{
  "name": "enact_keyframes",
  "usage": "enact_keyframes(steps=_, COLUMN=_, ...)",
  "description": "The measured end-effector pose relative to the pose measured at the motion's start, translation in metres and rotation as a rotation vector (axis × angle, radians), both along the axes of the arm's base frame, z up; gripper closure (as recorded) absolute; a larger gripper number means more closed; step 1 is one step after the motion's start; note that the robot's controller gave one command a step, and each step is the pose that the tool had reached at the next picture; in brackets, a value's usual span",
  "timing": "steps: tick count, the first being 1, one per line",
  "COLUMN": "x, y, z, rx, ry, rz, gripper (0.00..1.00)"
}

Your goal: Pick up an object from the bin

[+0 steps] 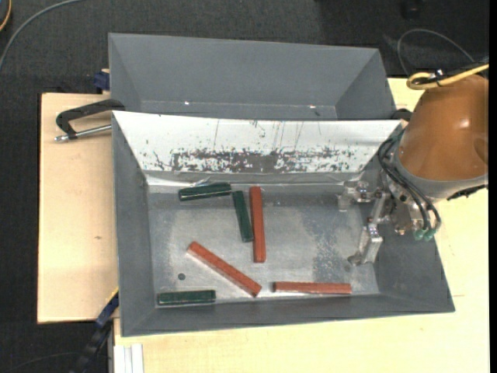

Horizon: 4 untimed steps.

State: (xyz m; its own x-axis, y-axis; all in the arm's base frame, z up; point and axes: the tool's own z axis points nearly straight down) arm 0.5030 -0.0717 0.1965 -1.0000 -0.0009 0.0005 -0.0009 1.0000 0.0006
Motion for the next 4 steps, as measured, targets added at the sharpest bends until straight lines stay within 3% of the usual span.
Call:
enact_keyframes(steps=1, x=-0.013, y=0.028, z=-0.063, rx=0.002, ry=0.003, rz=0.294, gripper=0.0)
enact_keyframes(steps=2, x=0.04, y=0.147, z=-0.127, rx=0.004, ry=-0.01, rz=0.364, gripper=0.0)
enact_keyframes(steps=3, x=0.088, y=0.149, z=-0.121, rx=-0.001, ry=-0.011, rz=0.943, gripper=0.0)
enact_keyframes(steps=4, x=0.089, y=0.15, z=-0.118, rx=0.0, ry=-0.012, rz=0.942, gripper=1.0)
